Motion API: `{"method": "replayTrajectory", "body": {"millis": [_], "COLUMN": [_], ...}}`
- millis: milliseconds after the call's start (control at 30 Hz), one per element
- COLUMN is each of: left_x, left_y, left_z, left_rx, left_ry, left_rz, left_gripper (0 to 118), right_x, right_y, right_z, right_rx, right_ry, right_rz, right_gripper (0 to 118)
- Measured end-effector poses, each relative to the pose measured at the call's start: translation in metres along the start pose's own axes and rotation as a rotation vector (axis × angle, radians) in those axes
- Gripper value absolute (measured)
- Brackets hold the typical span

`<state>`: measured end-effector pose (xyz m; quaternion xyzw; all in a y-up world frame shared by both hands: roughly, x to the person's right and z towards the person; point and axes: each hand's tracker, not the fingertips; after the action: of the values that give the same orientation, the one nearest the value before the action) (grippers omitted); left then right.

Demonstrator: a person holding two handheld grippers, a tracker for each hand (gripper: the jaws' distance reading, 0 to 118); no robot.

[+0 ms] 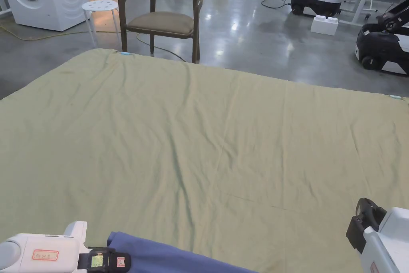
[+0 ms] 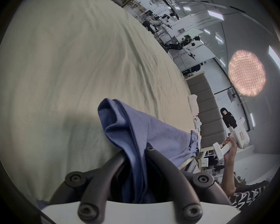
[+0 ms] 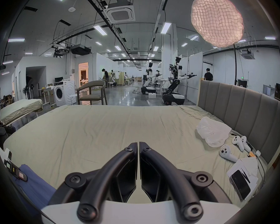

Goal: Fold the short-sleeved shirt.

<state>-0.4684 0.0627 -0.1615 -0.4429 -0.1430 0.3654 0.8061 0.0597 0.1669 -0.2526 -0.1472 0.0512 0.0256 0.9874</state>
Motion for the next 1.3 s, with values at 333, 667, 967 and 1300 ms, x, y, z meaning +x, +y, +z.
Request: {"method": "replayTrajectory", "body": {"millis": [333, 667, 967, 1300], "left_x": [0.046, 0.131, 0.174, 0.18], "left_y": [0.022, -0.005, -0.035, -0.069], "left_z": [0.075, 0.044, -0.063, -0.173], "left_rx": [0.076, 0.048, -0.096, -0.206], "left_ry": [0.29, 0.218, 0.152, 0.311], "left_rz": [-0.144, -0.22, -0.25, -0.215], "left_gripper": [4, 4, 4, 5], "right_x": [0.006, 0.015, 0.036, 0.055], "right_y": [-0.002, -0.012, -0.02, -0.031], "right_z": [-0.006, -0.008, -0.002, 0.008], "right_rx": [0.013, 0.005, -0.01, -0.036], "right_ry": [0.028, 0.048, 0.017, -0.025], "right_rz": [-0.016, -0.05, -0.071, -0.082], "right_gripper": [1, 1, 1, 1]}}
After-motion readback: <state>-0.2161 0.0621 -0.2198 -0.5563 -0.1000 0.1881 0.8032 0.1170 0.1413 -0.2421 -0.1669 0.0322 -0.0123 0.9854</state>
